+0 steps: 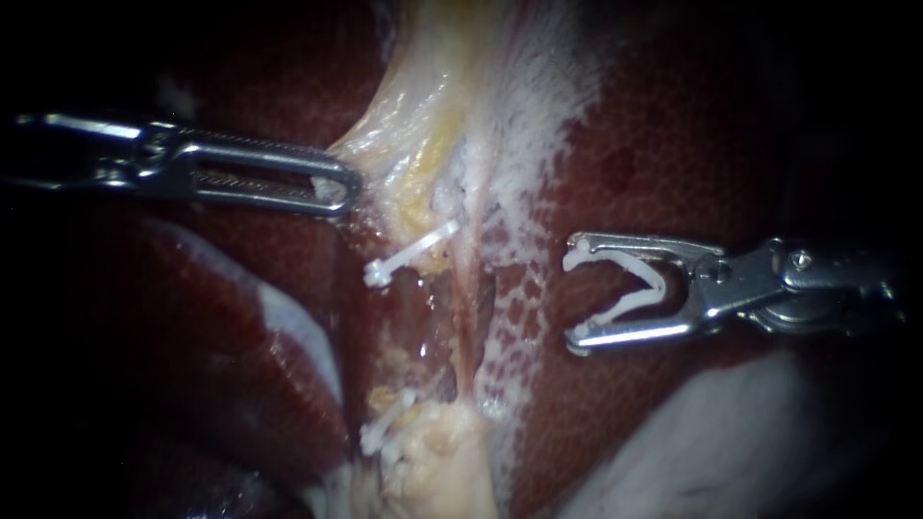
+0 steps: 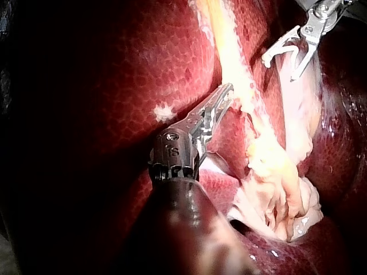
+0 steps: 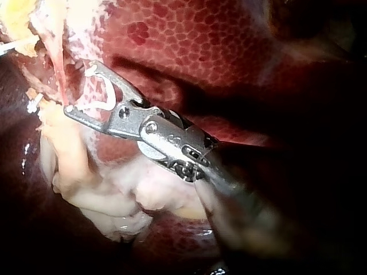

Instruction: Clipping first clip right tube

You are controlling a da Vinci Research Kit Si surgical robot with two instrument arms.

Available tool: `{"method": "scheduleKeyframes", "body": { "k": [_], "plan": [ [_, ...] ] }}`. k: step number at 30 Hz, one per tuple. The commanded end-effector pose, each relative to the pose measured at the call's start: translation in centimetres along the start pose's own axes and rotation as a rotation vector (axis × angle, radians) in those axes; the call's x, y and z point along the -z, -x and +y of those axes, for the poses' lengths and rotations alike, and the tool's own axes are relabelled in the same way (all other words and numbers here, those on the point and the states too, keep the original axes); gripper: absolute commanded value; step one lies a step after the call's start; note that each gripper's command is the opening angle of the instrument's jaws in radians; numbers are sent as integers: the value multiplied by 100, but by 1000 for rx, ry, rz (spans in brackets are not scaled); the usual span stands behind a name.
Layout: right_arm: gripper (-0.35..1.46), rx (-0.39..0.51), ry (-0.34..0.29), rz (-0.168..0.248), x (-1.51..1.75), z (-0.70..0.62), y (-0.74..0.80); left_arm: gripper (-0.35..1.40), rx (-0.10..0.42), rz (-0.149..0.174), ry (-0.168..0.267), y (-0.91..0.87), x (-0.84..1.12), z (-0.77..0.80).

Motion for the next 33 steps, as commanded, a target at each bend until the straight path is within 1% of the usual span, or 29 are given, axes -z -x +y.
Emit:
{"method": "scheduleKeyframes", "body": {
  "k": [1, 4, 8, 12, 14, 15, 16, 19, 22, 25, 27, 33],
  "plan": [
    [60, 0, 0, 0, 0, 0, 0, -28, 0, 0, 0, 0, 0, 0],
    [60, 2, 0, 0, -1, -1, 2, -28, 0, 0, 0, 0, 0, 0],
    [60, 10, -8, -1, -12, -5, 13, -28, 2, 3, -8, 5, 5, 4],
    [60, -12, -18, -3, -27, -12, 30, -28, 11, -2, 9, 20, 20, 13],
    [60, -23, -26, -4, -36, -15, 38, -28, 19, -4, 18, 33, 32, 16],
    [60, -32, -28, -5, -40, -16, 41, -28, 29, -10, 19, 38, 36, 17],
    [60, -41, -32, -6, -47, -18, 45, -28, 24, -23, 21, 46, 44, 16],
    [60, -59, -40, -8, -61, -20, 51, -30, 19, -33, 25, 55, 53, 12],
    [60, -73, -53, -10, -77, -21, 55, -30, 12, -44, 25, 61, 57, 1],
    [60, -94, -58, -12, -92, -21, 56, -30, 8, -46, 29, 63, 57, -8],
    [60, -100, -64, -14, -101, -20, 56, -30, 9, -46, 31, 63, 57, -10],
    [60, -123, -75, -16, -121, -18, 50, -30, 9, -46, 31, 63, 56, -10]
  ]
}}
